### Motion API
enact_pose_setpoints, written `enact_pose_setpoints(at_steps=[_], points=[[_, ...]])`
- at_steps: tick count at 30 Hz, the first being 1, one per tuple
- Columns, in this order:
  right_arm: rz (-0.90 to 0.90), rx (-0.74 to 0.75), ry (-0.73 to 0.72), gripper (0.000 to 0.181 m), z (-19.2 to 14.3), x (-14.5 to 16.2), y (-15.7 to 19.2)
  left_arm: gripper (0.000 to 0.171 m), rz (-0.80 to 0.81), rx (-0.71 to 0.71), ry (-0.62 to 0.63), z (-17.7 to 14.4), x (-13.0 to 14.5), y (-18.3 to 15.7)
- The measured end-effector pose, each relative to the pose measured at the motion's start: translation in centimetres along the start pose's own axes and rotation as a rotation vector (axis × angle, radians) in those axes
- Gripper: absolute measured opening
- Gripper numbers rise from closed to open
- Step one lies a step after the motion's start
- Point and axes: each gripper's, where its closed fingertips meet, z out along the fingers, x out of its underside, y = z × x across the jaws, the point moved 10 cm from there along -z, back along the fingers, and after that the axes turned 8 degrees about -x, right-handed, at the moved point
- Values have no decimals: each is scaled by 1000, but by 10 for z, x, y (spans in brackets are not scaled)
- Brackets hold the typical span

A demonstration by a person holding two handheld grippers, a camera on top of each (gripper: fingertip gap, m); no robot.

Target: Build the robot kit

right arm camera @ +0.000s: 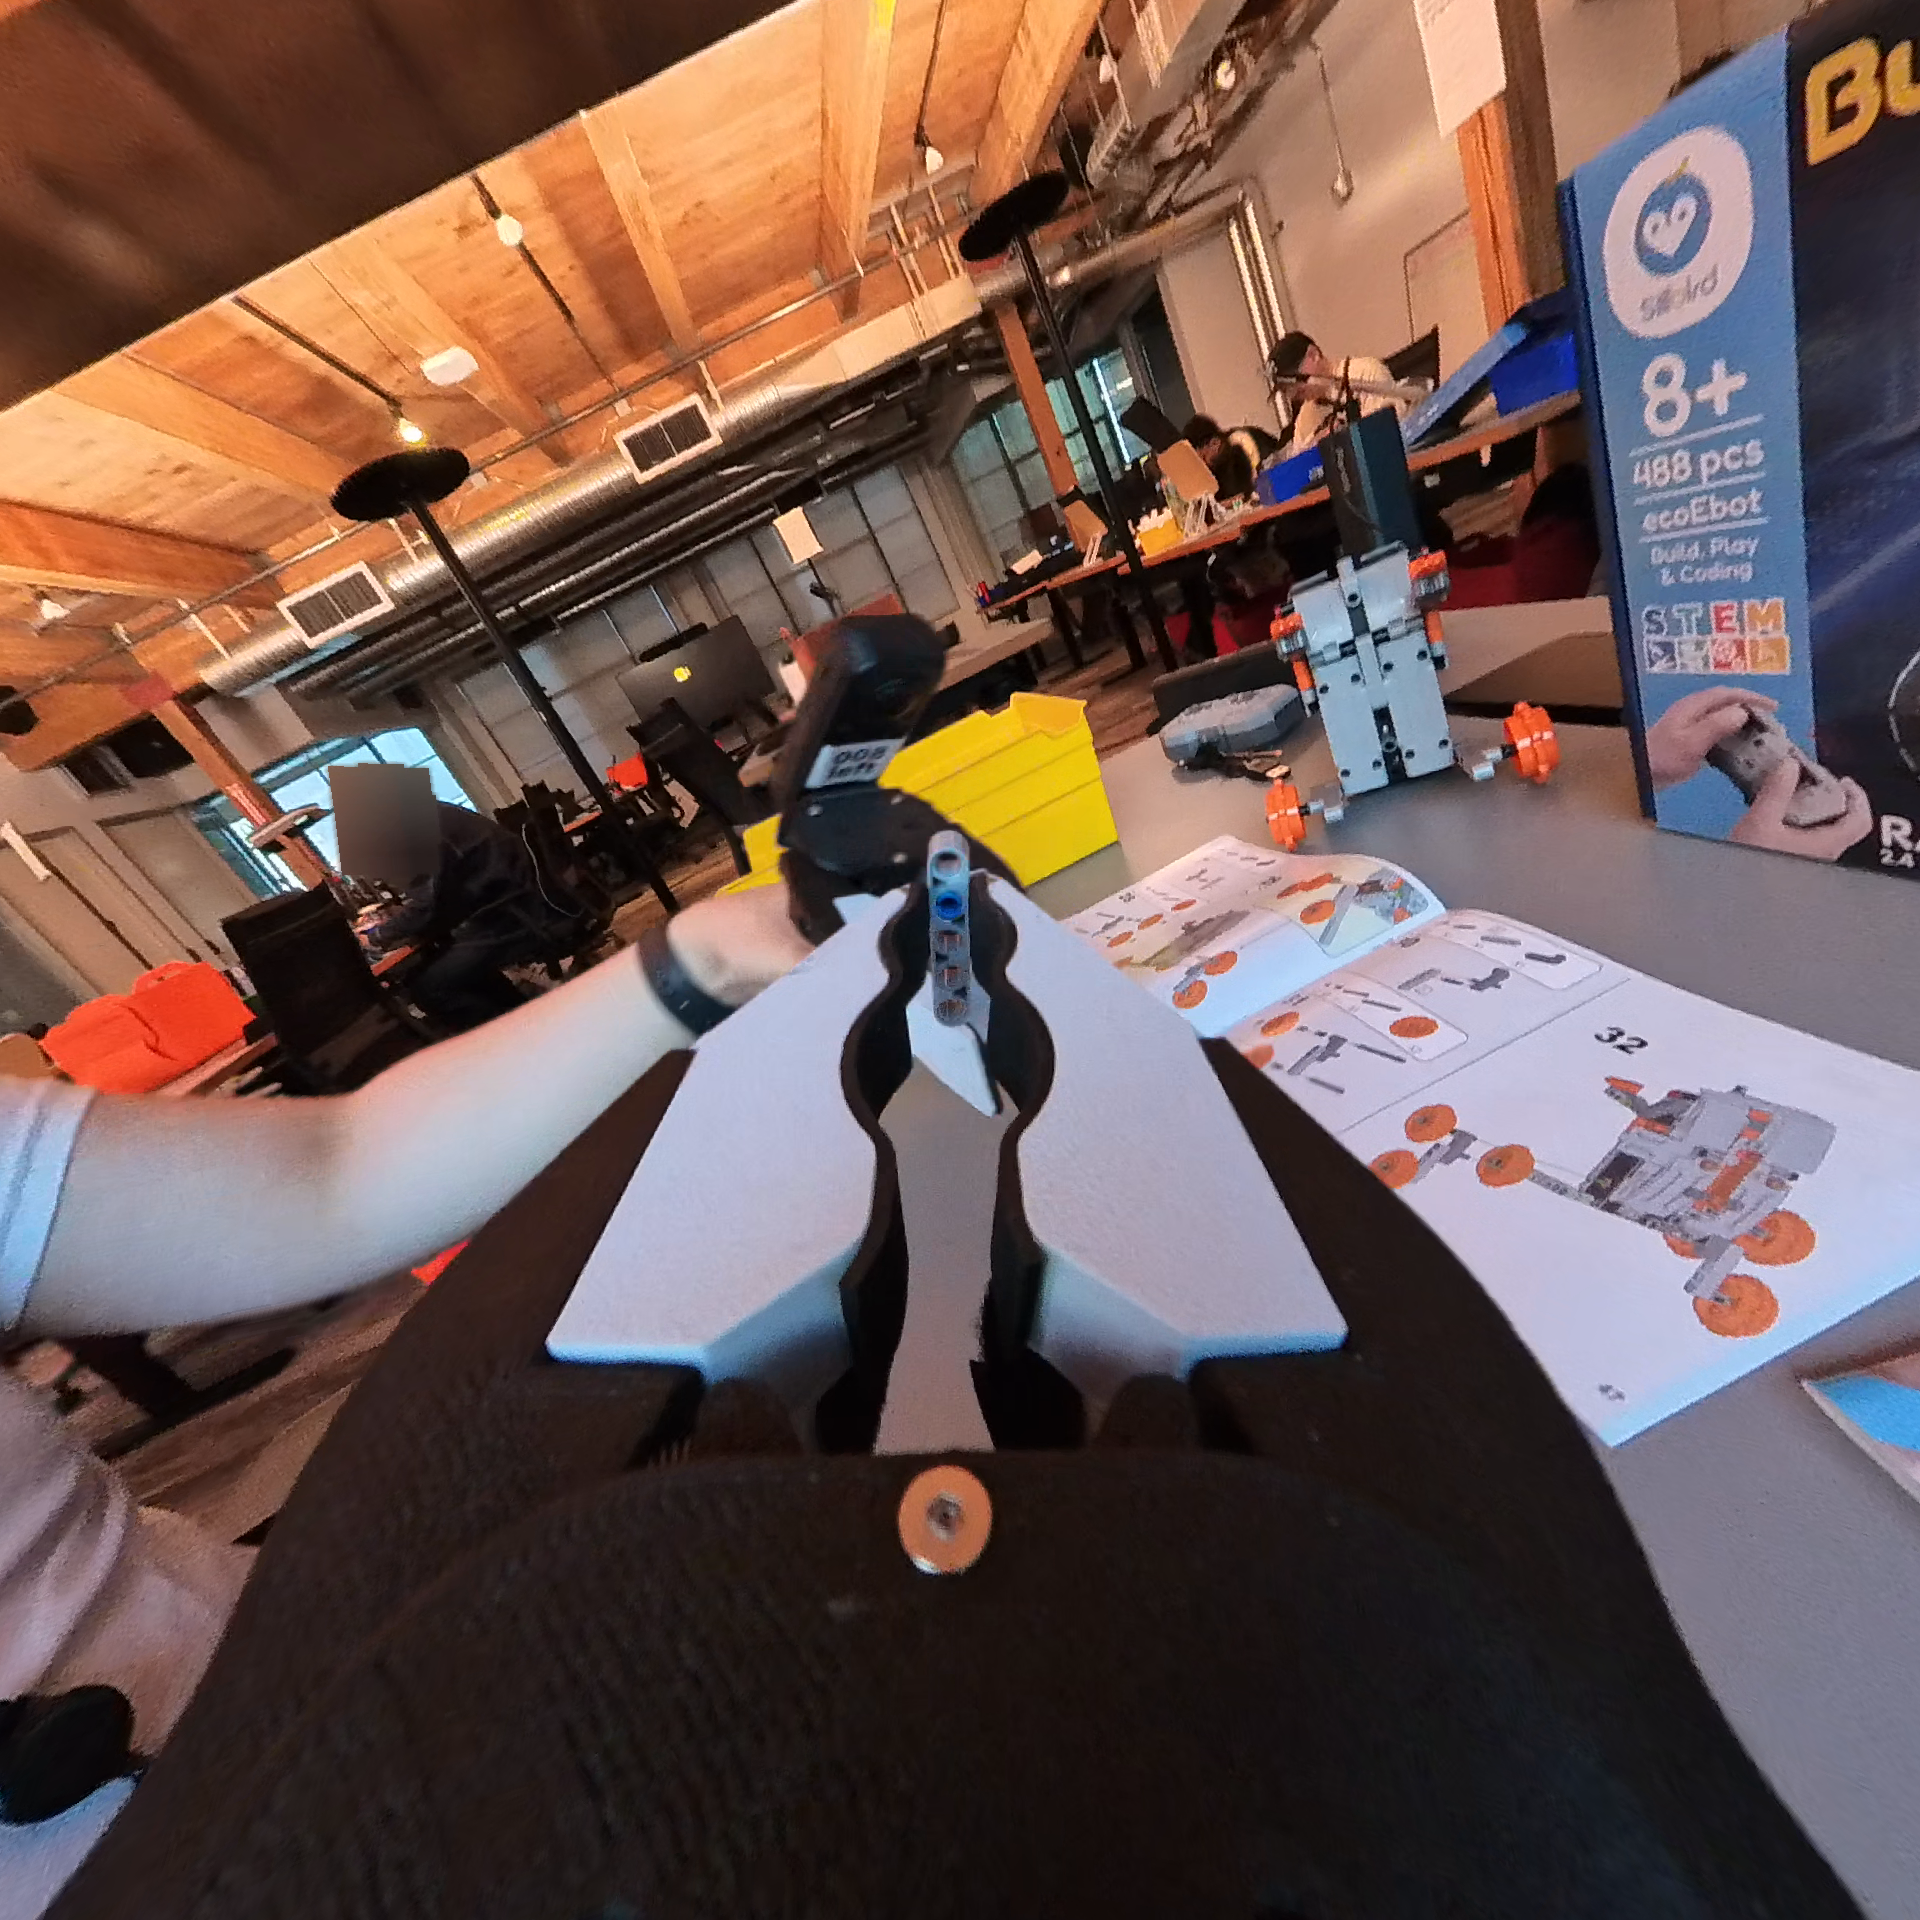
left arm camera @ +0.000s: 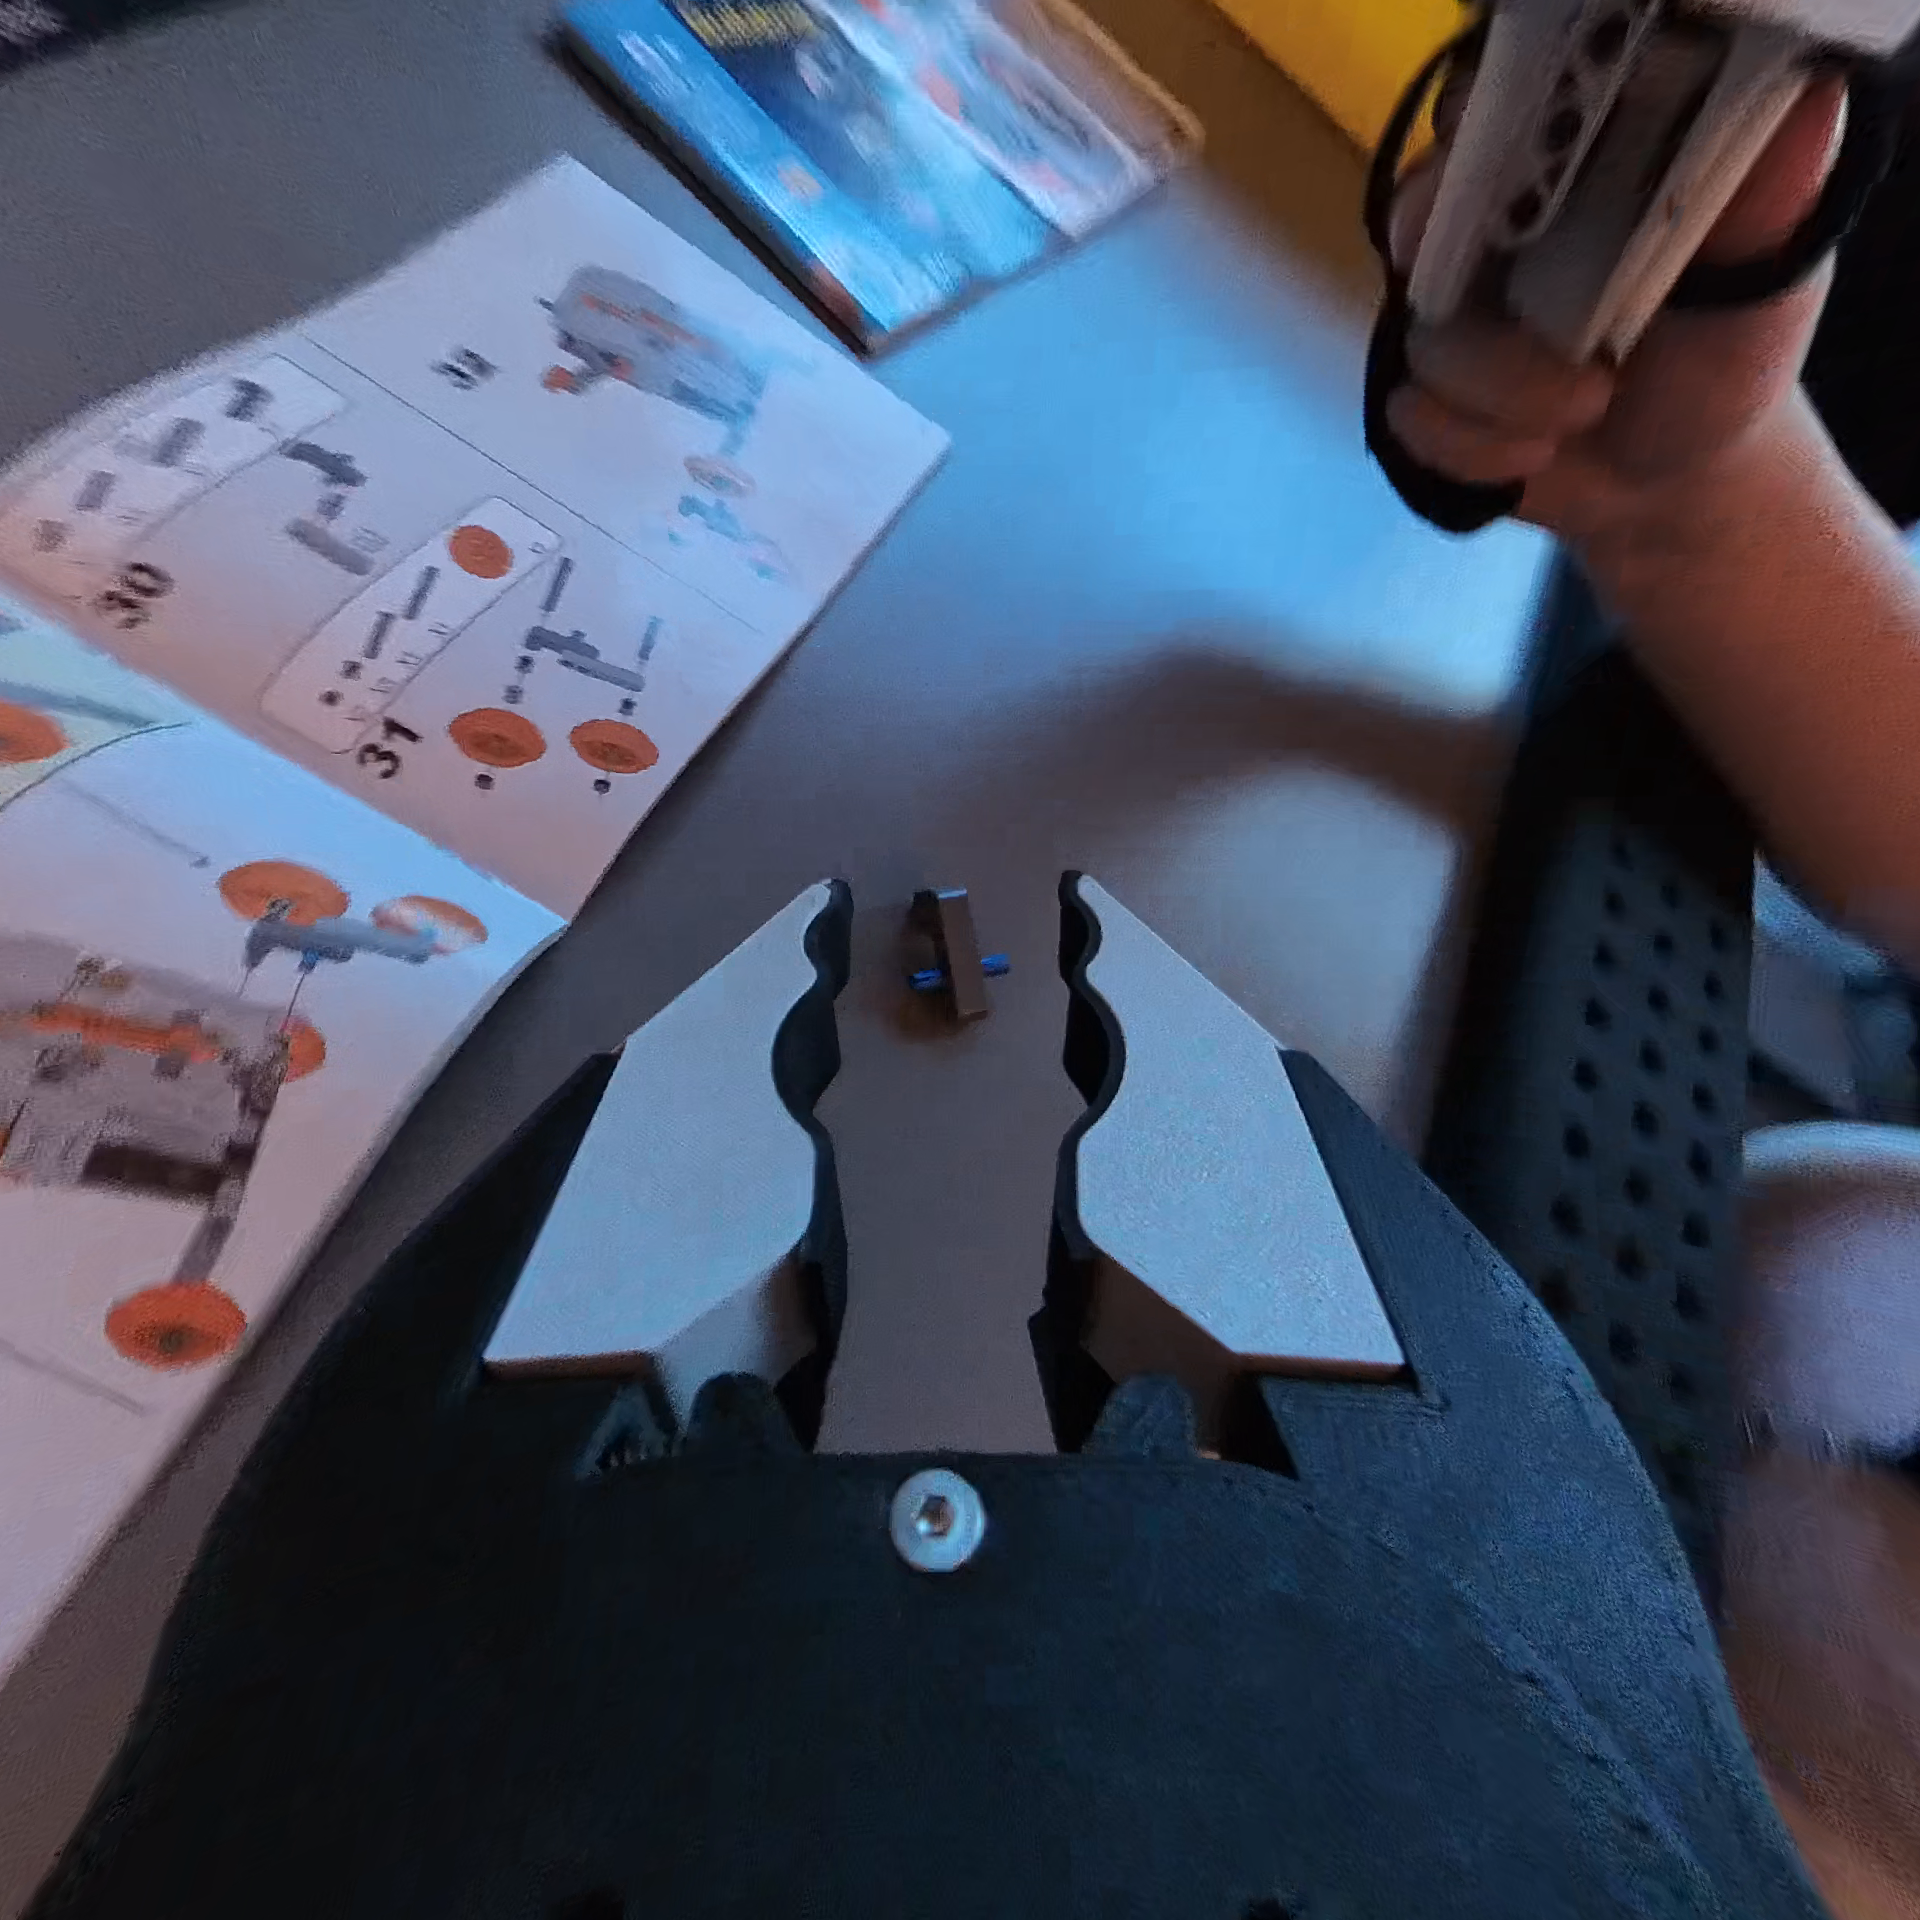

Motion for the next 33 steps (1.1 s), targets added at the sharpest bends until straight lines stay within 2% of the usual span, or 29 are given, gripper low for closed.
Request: enact_pose_setpoints(at_steps=[2,4,9,11,14,16,18,21,27,29,33], points=[[13,6,9,6,0,3,-1,40,21,100,108,8,-2,10],[14,4,17,6,0,4,-1,43,72,126,175,12,-3,15],[55,29,150,6,7,16,-10,51,220,200,184,24,2,15],[54,54,204,7,9,21,-13,47,335,187,149,24,5,13],[61,59,257,7,13,26,-15,46,371,182,121,26,7,11],[51,70,291,7,15,29,-16,36,413,145,119,25,8,10],[59,80,314,7,15,31,-17,17,474,110,137,22,12,4],[79,103,345,7,15,36,-20,16,585,-20,126,17,16,-9],[89,187,476,7,23,51,-24,16,931,-420,31,12,14,-50],[90,204,523,7,25,57,-24,16,948,-472,-22,12,10,-63],[128,205,494,7,28,59,-23,16,914,-510,-68,18,2,-75]])
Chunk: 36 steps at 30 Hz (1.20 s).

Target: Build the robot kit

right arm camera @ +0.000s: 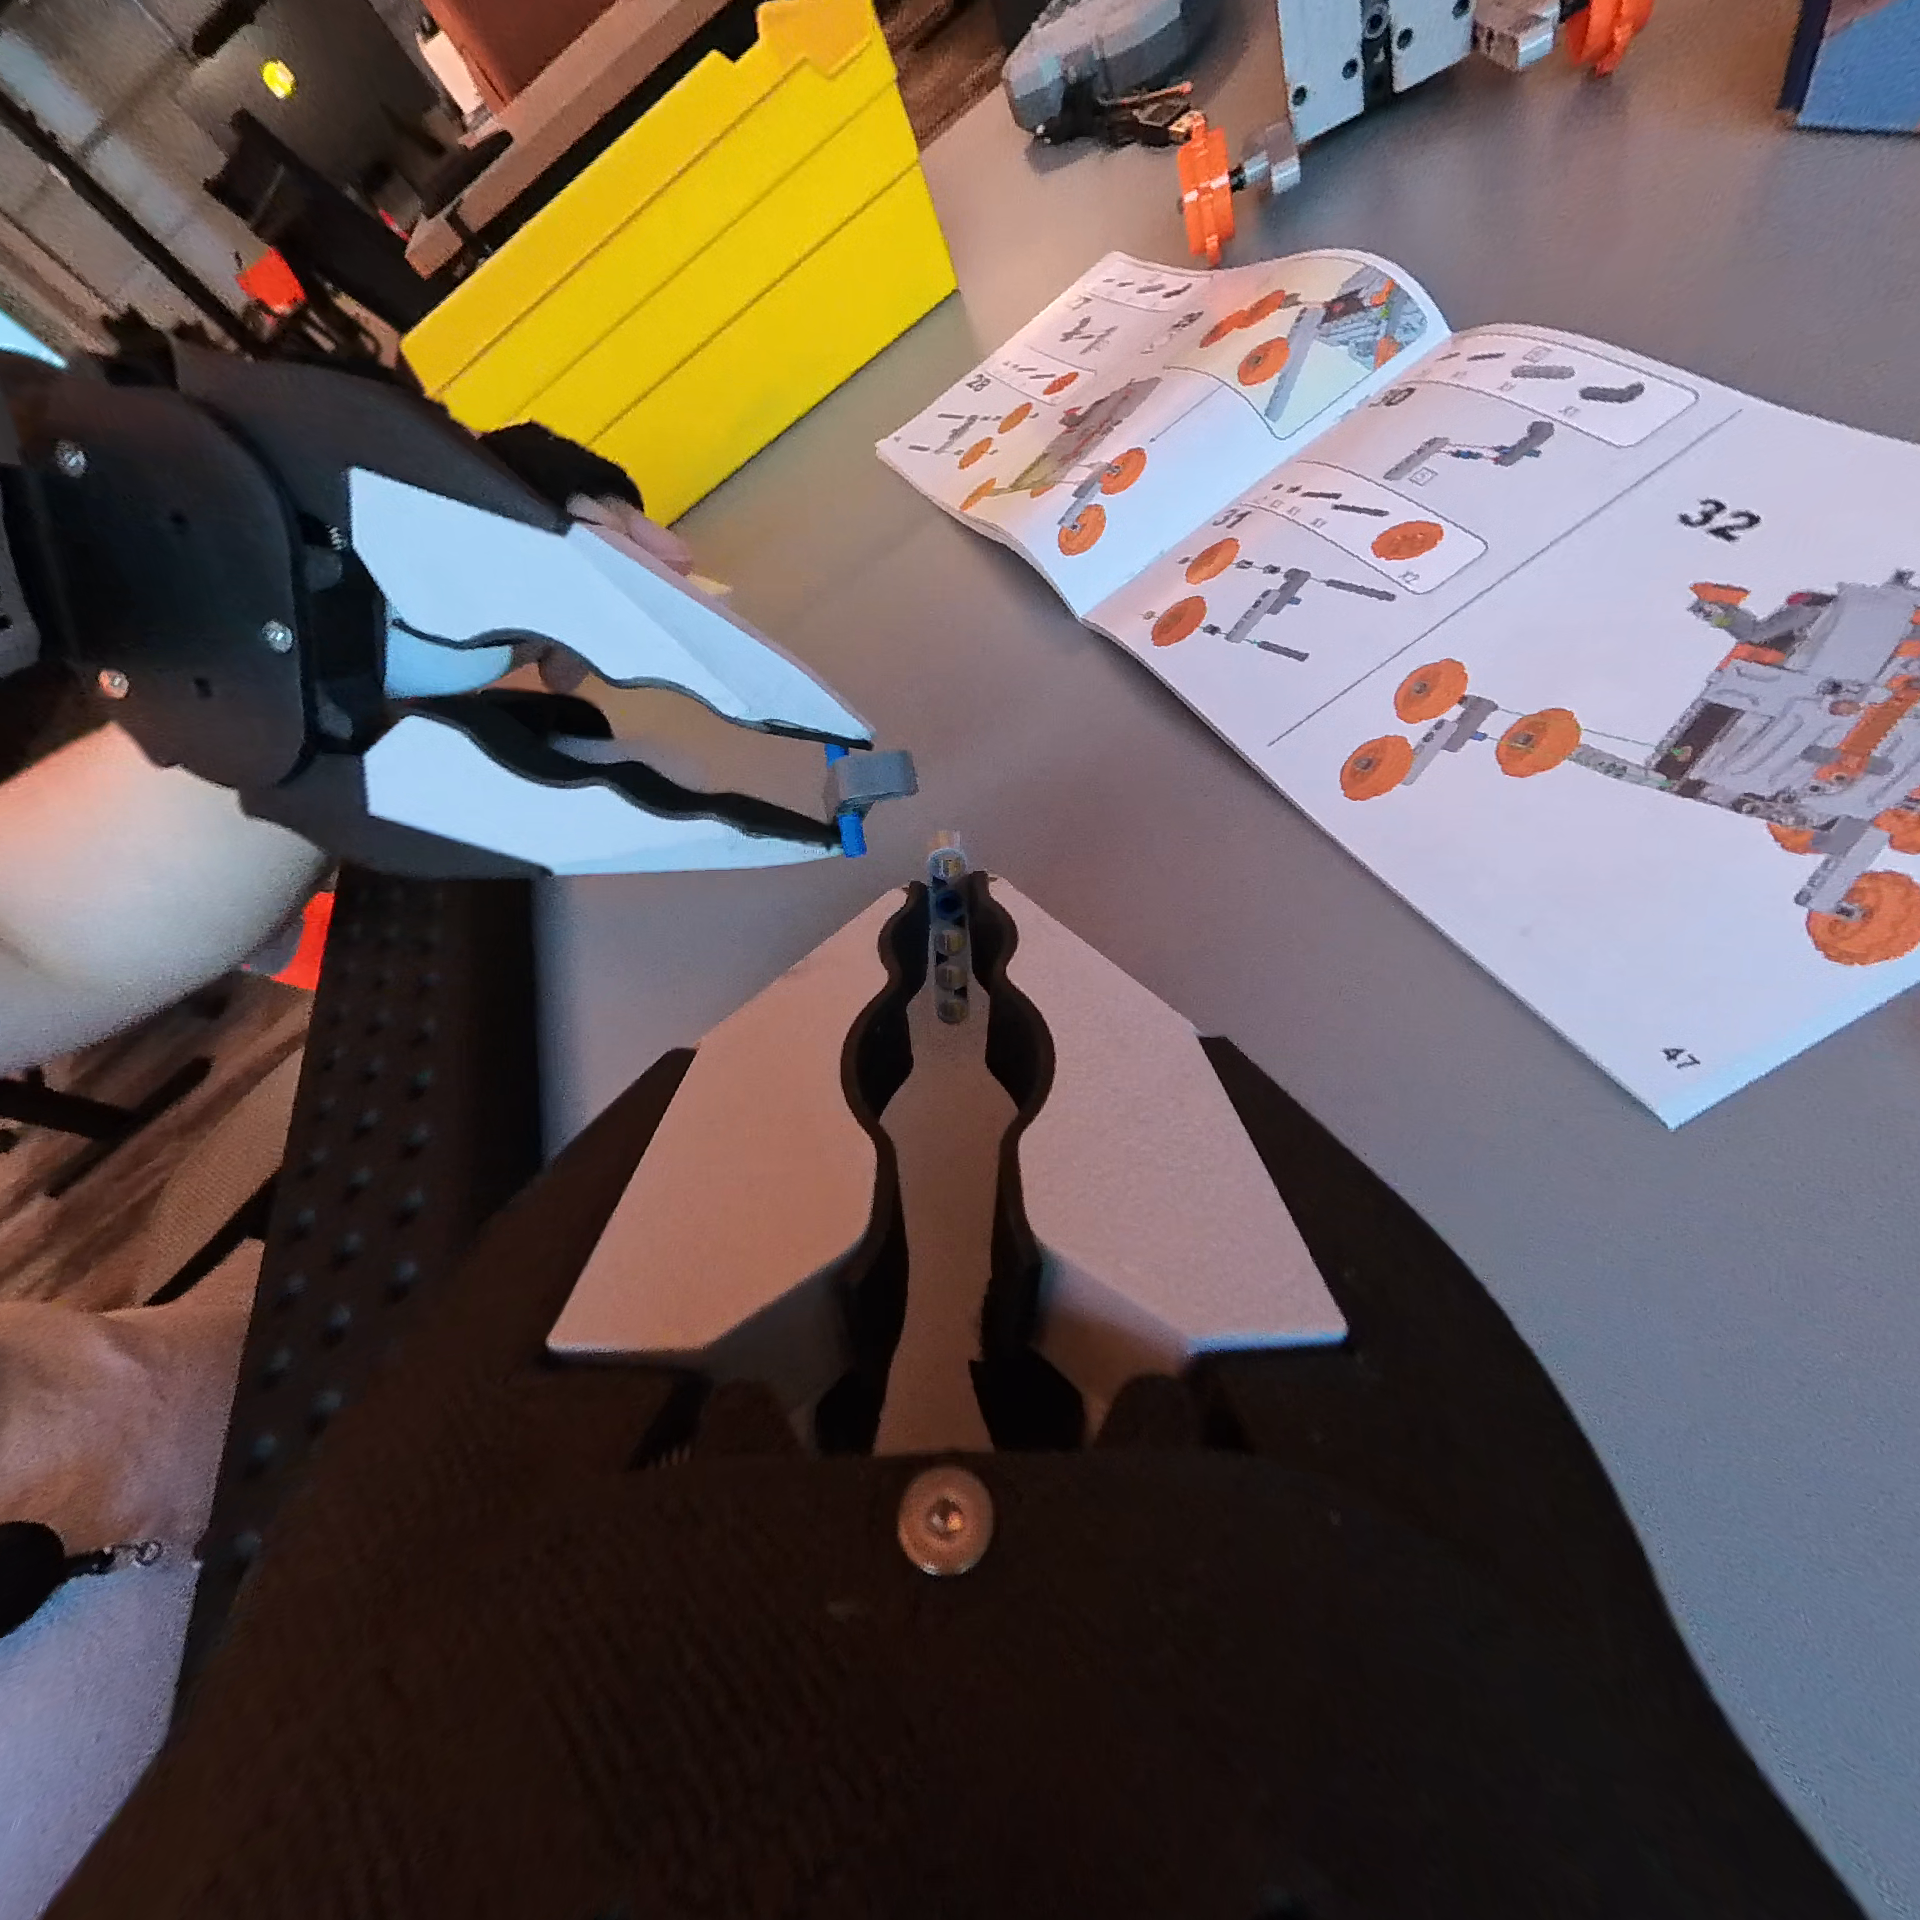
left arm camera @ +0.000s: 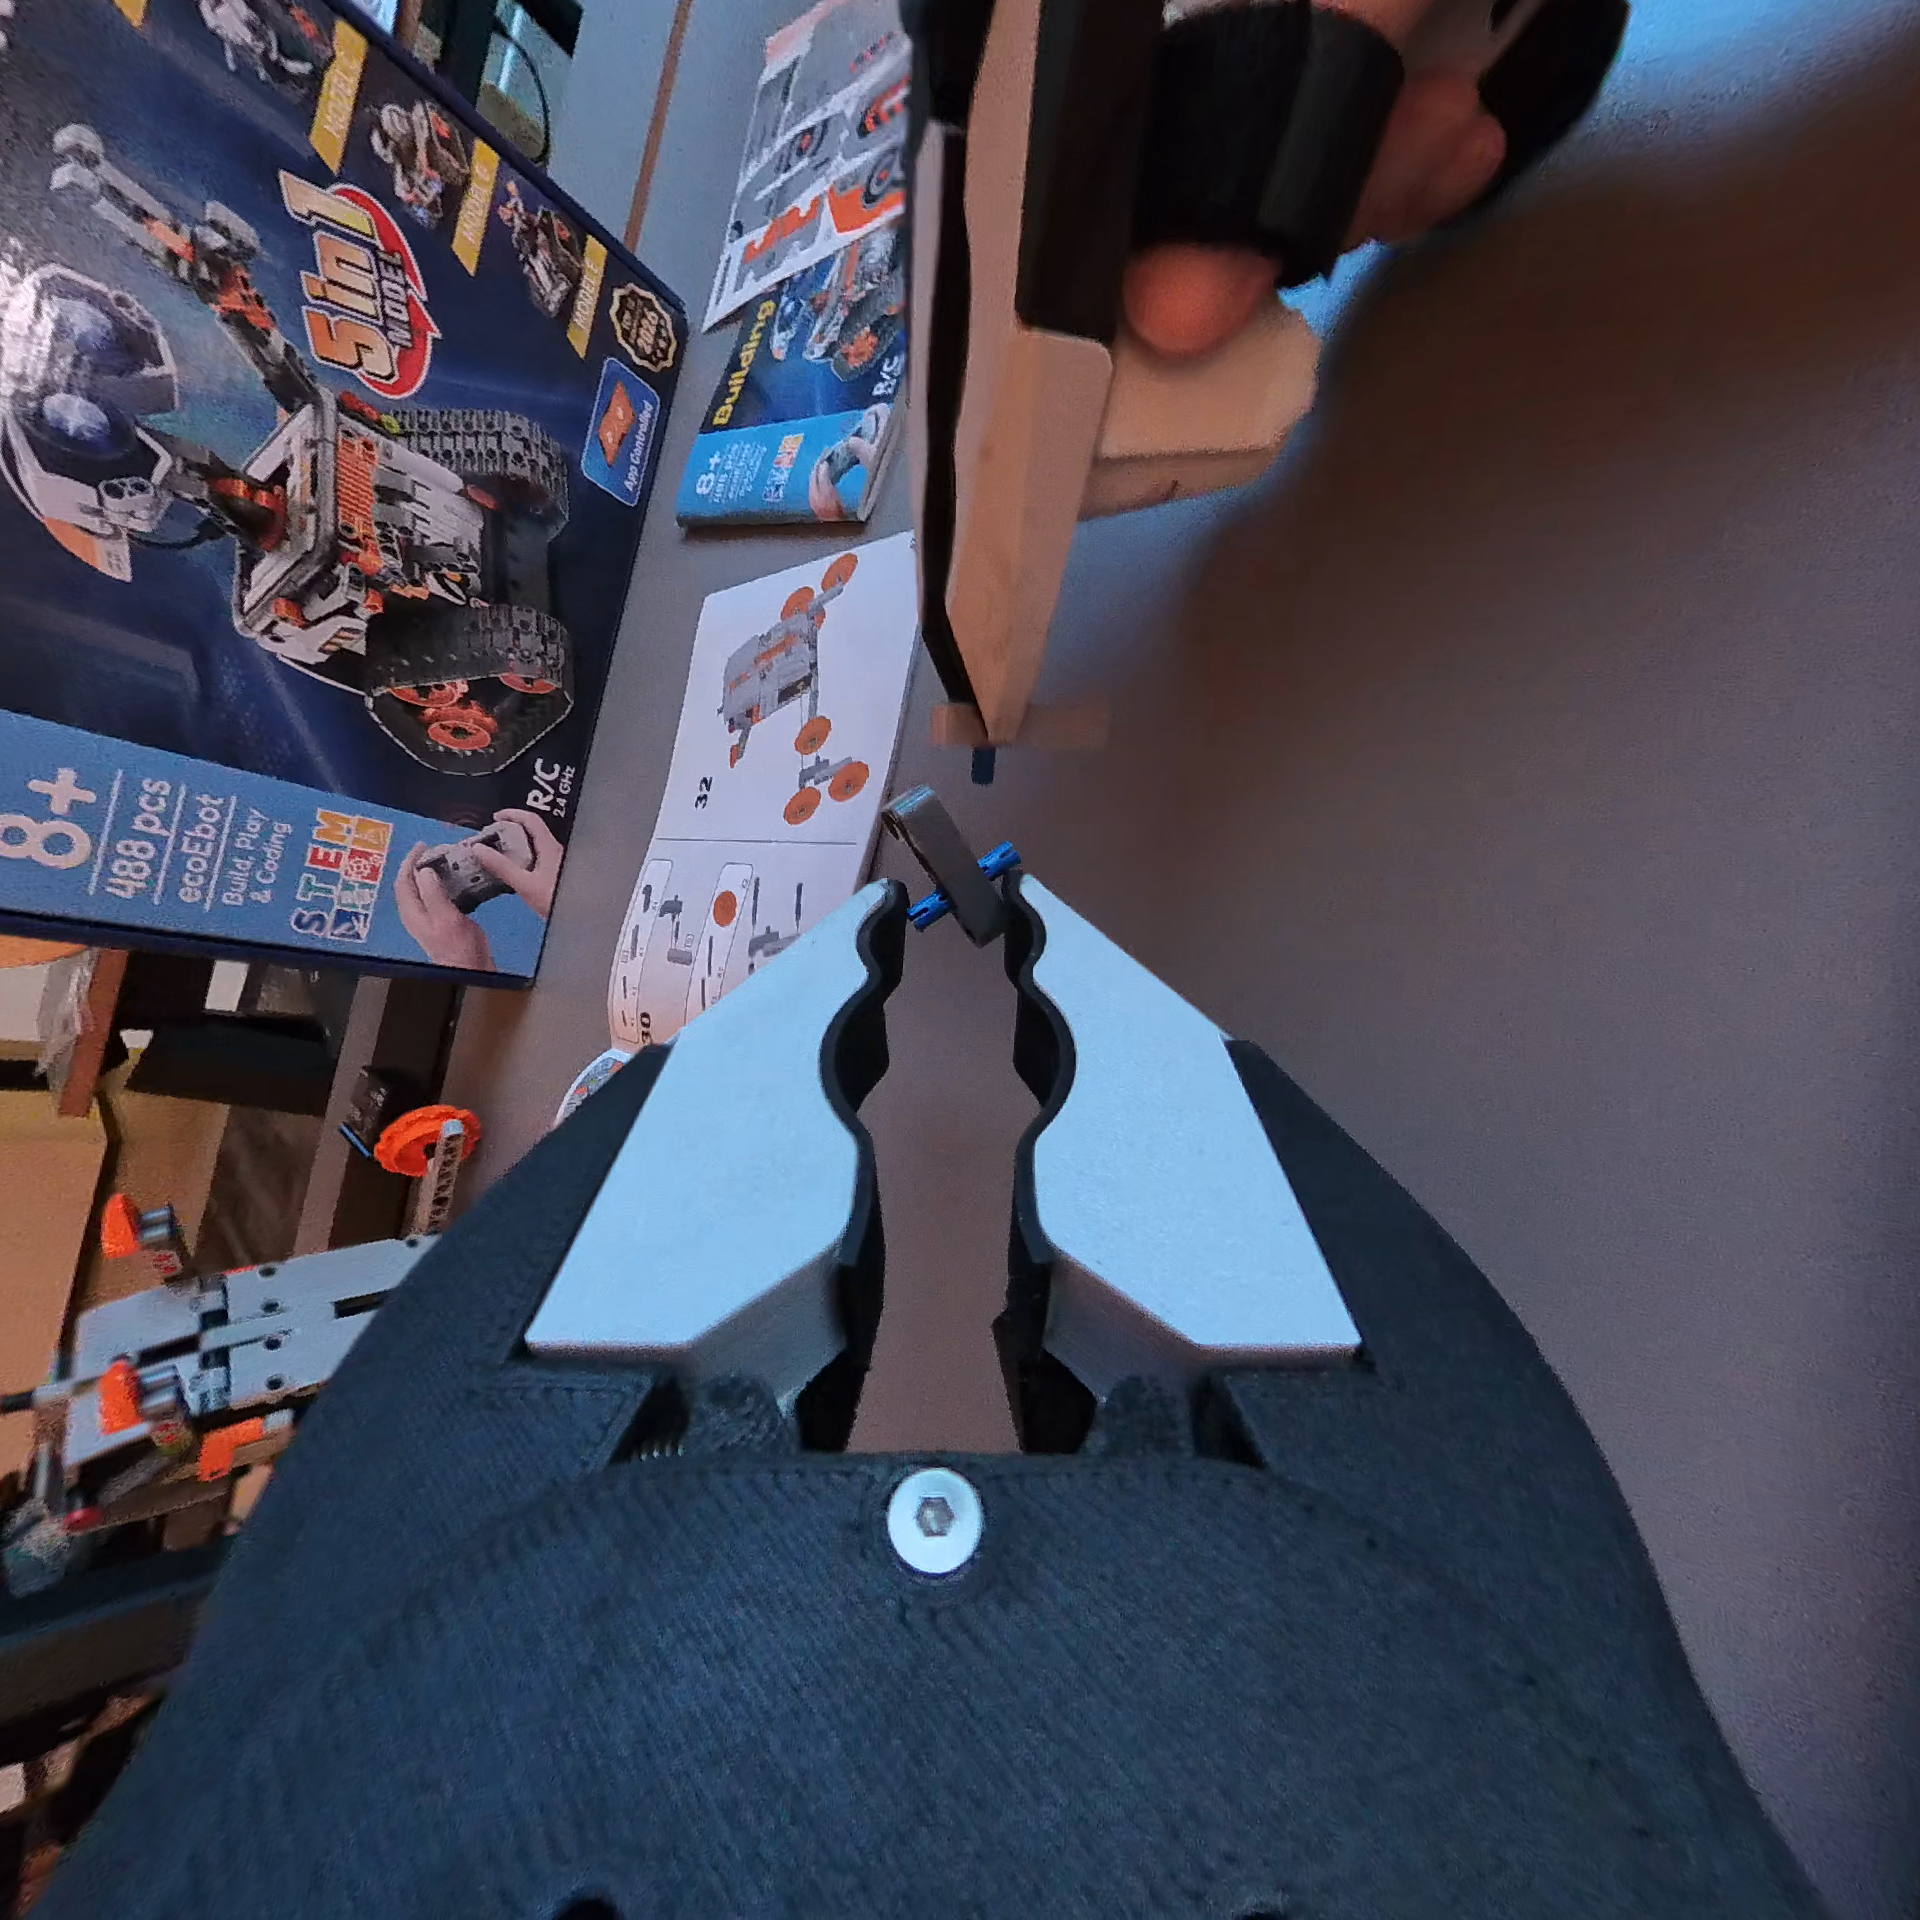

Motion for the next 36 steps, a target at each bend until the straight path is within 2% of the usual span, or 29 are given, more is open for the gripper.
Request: enact_pose_setpoints(at_steps=[4,7,11,13,17,19,25,32,36], points=[[49,43,-31,7,-1,1,-5,16,-168,1,-34,7,-5,-2],[47,73,-59,7,-5,0,-7,16,-338,104,-50,15,-5,-4],[19,176,-111,6,-17,-1,-11,16,-358,184,27,22,4,-9],[27,190,-139,6,-21,0,-12,16,-353,164,40,21,6,-9],[-25,265,-79,7,-19,1,-10,16,-216,102,67,21,5,-16],[-53,282,-41,7,-16,2,-9,16,-140,113,119,24,7,-21],[-78,251,6,7,-7,4,-5,16,-71,131,145,22,-5,-11],[-71,226,4,7,-1,1,-3,16,368,3,147,19,-8,-20],[-117,251,73,7,12,1,-4,16,547,-12,104,19,-5,-25]])
